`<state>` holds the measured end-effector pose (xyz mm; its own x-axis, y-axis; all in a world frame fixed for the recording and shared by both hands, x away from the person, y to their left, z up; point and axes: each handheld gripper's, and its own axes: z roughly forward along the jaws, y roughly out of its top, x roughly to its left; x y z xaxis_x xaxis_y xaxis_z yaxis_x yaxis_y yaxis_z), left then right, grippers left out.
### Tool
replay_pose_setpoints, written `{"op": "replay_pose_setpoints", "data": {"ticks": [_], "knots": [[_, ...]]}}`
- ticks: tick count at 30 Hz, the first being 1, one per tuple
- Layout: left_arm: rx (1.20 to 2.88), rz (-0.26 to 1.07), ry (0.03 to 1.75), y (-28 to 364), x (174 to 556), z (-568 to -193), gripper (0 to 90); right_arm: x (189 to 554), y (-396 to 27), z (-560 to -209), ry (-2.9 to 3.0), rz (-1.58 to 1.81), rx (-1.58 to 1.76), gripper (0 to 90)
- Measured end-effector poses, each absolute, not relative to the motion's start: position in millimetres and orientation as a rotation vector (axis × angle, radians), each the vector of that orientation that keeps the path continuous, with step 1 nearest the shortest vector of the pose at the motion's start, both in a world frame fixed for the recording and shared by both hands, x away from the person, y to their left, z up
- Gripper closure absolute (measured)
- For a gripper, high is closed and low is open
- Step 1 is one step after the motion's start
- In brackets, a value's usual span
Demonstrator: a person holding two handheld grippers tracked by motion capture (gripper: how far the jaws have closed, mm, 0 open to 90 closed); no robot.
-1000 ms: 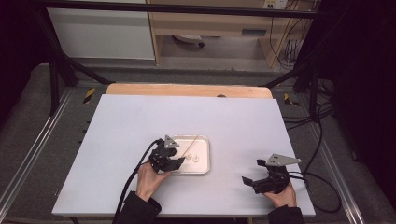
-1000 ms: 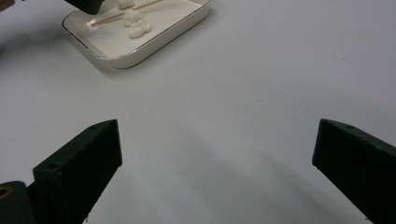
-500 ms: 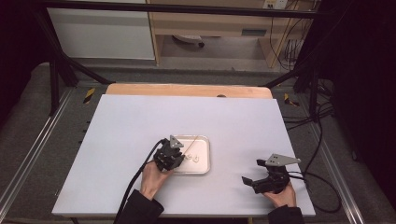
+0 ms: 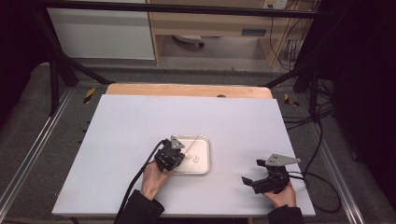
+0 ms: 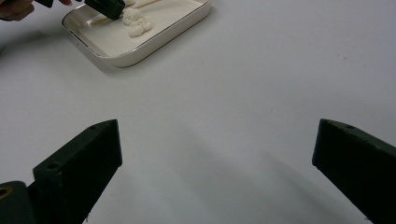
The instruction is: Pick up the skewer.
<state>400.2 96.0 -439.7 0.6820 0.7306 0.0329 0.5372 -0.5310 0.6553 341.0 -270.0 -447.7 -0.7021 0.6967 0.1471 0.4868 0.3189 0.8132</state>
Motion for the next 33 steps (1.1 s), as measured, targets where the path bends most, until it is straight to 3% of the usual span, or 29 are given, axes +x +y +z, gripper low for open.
{"op": "replay_pose_setpoints", "data": {"ticks": [33], "knots": [[2.206,0.384,0.890,122,376,-425,88.2,342,-263,-446,2.371,1.283,1.025,2.6]]}}
